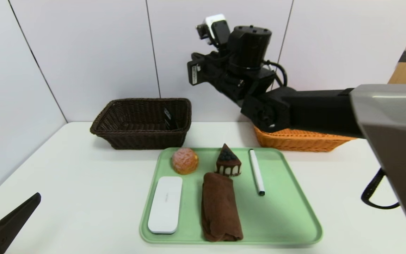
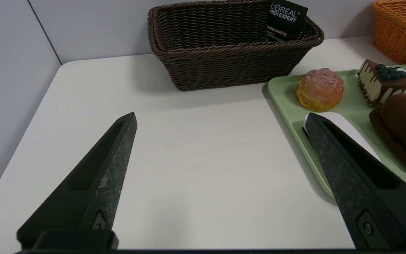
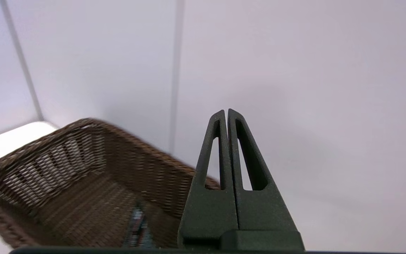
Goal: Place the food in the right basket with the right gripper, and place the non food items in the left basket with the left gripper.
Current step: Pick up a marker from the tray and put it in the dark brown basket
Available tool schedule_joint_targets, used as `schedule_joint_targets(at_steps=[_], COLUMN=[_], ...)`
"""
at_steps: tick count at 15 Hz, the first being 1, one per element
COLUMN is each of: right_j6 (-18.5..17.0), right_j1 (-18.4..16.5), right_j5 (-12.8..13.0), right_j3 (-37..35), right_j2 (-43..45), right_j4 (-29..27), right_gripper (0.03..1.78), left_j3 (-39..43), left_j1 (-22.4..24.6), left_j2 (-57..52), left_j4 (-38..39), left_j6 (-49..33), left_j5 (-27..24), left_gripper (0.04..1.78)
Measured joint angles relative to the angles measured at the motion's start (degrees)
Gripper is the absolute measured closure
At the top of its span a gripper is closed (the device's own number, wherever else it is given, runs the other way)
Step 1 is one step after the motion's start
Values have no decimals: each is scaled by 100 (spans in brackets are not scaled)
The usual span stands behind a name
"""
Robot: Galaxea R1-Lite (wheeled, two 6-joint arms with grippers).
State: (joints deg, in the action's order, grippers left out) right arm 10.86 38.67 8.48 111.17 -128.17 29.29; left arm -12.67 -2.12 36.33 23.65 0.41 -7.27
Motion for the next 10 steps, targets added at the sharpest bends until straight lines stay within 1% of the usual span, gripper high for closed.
schedule_joint_targets(at_steps=[2,3,4,5,7,10], right_j6=[-100,-238,-428,-660,-1231,-2127], right_j1=[-116,-152,-188,-212,-240,-243], right_j5=[254,378,496,607,807,887], right_j3=[-152,-293,-463,-612,-824,-1152], right_j2=[424,675,965,1230,1724,2288], right_j4=[-534,-916,-1458,-2072,-3562,-5756], right_gripper=[176,176,176,176,176,176], left_j3=[0,0,0,32,77,96], left_j1=[0,0,0,0,0,-2], left_j2=[-13,-22,-33,-44,-74,-96], left_j4=[0,0,-6,-1,-9,-9], left_j6=[0,2,0,2,2,2], left_j5=[0,-4,-6,-4,-6,-15], left_gripper=[13,13,13,13,13,13])
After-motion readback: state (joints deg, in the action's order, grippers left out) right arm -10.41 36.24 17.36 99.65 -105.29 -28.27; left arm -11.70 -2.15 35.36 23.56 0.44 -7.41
